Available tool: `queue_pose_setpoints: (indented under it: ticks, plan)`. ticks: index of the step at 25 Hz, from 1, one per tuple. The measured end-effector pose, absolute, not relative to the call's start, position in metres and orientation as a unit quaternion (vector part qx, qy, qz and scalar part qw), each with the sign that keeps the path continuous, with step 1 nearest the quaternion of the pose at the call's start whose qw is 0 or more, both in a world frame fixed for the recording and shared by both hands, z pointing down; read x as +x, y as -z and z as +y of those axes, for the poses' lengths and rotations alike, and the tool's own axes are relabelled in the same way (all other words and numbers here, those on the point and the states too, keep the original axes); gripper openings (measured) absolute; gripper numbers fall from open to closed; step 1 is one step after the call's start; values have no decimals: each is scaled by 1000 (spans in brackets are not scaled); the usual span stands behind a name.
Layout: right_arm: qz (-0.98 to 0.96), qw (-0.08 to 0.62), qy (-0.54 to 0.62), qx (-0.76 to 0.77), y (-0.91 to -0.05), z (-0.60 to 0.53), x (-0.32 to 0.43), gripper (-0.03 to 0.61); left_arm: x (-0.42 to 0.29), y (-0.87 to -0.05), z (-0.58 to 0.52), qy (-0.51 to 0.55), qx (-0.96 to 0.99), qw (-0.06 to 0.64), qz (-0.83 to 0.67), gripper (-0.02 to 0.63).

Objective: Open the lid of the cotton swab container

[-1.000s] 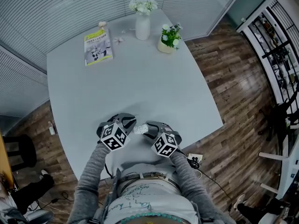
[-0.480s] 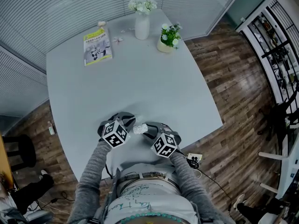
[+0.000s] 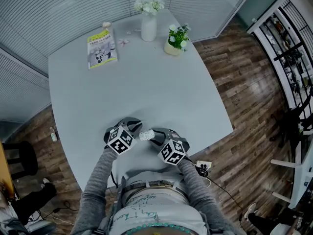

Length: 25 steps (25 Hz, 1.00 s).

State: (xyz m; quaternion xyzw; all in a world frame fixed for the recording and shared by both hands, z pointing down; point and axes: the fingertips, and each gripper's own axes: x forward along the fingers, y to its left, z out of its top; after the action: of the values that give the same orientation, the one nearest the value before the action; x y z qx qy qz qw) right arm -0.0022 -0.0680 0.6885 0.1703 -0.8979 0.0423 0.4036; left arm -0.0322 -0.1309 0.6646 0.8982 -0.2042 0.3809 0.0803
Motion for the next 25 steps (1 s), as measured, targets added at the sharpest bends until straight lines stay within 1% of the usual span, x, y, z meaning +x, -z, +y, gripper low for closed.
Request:
queue_pose_setpoints:
  ticks: [7,12,17,25]
  plan:
    - [-899,403,-46,168,-690,-68,-3,195,-32,-639,-138,-292,921,104,-237,40]
    - [-899,403,-45,166,-689,-65,-2,195,-34,-617,-133,-247,929,115,-252,90]
    - [-898,404,-43,167,-688,-66,-2,195,-43,-612,-128,-246,927,110,-261,128]
    - [-898,404,-41,170,-685,-63,-2,195,-63,-626,-110,-262,917,128,-271,182]
